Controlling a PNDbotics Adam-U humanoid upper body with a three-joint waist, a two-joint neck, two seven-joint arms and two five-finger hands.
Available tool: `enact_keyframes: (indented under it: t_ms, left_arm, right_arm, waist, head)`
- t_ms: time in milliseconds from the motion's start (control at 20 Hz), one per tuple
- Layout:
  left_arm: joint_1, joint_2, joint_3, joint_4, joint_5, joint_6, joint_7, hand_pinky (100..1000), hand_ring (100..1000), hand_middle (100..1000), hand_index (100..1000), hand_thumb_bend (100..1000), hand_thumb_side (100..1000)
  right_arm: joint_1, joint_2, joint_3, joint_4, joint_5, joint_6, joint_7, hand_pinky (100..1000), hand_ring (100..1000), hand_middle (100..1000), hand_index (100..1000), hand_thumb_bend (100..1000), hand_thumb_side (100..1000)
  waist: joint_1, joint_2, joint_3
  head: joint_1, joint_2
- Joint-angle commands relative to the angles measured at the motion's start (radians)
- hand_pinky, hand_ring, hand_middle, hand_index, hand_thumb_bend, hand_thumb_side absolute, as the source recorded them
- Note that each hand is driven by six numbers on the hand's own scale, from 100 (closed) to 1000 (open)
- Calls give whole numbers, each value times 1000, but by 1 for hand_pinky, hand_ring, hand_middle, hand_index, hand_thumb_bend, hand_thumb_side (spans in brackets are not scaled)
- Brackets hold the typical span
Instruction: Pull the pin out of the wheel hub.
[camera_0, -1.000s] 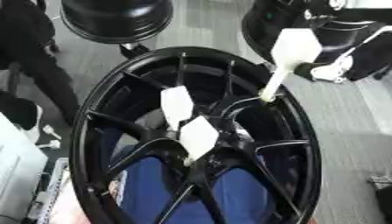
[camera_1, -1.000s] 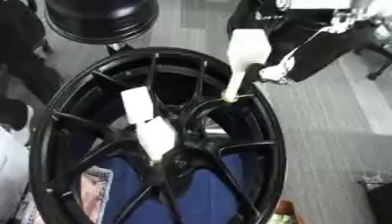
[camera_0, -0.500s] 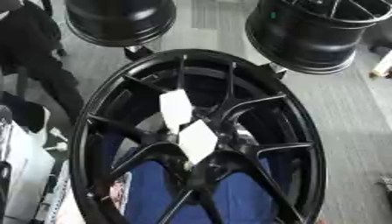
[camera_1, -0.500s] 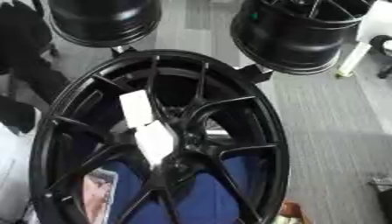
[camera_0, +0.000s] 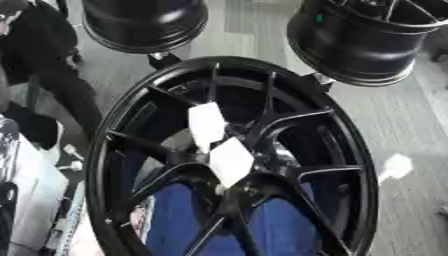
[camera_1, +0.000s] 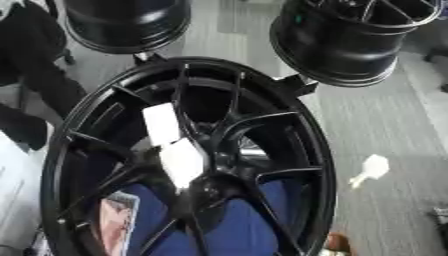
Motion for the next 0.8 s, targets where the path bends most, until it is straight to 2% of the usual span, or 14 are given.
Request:
enact_keyframes:
  t_ms: [50,200,300,450,650,800]
  left_arm:
    - [-13,17,-2,-17,0,-1,-7,673,720,494,795,100,713]
    - [-16,13,-7,-17,2,-2,-12,673,720,494,795,100,713]
    - [-17,11,-9,-17,3,-1,-14,673,720,494,795,100,713]
    - [-18,10,-11,-17,4,-1,-17,673,720,494,795,100,713]
    - [-19,8,-14,-17,5,0,-21,674,719,494,795,100,713]
    - [-19,7,-16,-17,5,0,-23,674,719,494,795,100,712]
  right_arm:
    - [41,-29,-67,-57,1,-2,-35,912,880,808,814,168,179]
    - [64,-30,-82,-127,-1,-3,-82,903,857,795,805,132,163]
    - [48,-31,-76,-177,3,-10,-114,898,838,780,798,100,147]
    - [16,-29,-58,-254,12,-7,-161,894,825,769,790,100,110]
    - [-4,-26,-22,-356,2,32,-224,889,815,763,785,100,100]
    - [-17,-28,6,-383,-23,58,-268,886,811,761,786,100,100]
  waist:
    - [0,-21,5]
    - [0,-23,13]
    - [1,-24,15]
    - [1,-25,16]
    - [2,-27,18]
    - [3,-29,21]
  head:
    - [-11,-10]
    - [-19,-10]
    - [-21,-8]
    - [-25,-9]
    - [-27,-10]
    - [-27,-13]
